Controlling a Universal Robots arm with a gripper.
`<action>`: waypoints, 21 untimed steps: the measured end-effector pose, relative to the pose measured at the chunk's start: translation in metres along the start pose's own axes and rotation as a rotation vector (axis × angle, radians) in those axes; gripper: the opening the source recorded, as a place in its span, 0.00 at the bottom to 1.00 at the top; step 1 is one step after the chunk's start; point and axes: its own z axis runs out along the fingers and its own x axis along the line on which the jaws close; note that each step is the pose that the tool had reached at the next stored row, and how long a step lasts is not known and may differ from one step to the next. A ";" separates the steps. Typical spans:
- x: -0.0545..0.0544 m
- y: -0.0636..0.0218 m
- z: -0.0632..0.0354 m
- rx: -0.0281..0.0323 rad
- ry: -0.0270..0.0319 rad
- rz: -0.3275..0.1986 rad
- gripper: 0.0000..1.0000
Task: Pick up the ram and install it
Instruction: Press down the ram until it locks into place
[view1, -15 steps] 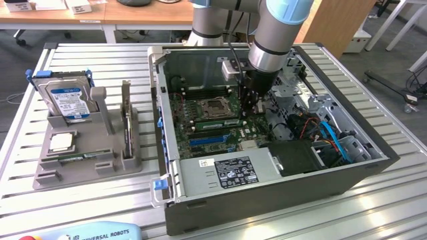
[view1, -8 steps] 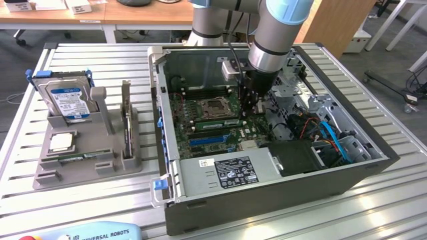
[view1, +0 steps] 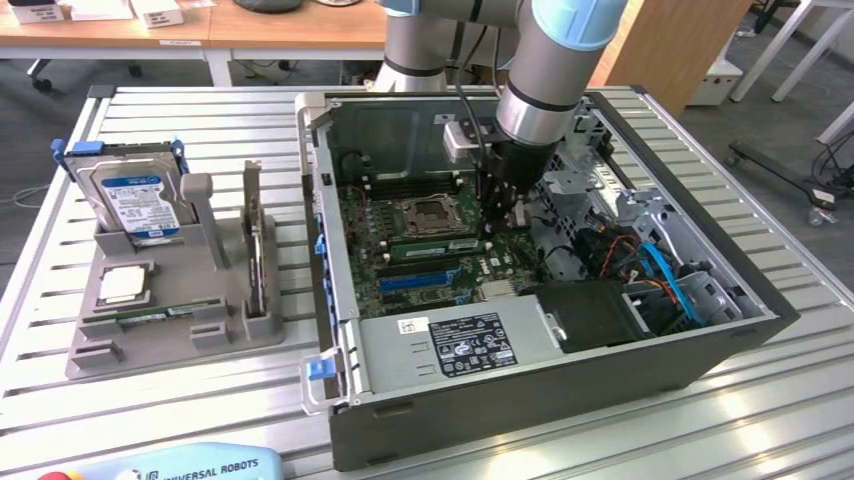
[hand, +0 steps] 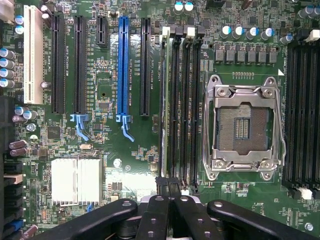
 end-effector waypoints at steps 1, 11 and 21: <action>0.000 0.0000 0.0000 0.0000 0.0000 0.000 0.10; 0.000 0.0000 0.0009 0.0002 -0.0002 0.000 0.10; 0.000 0.0000 0.0016 0.0001 -0.0002 0.000 0.10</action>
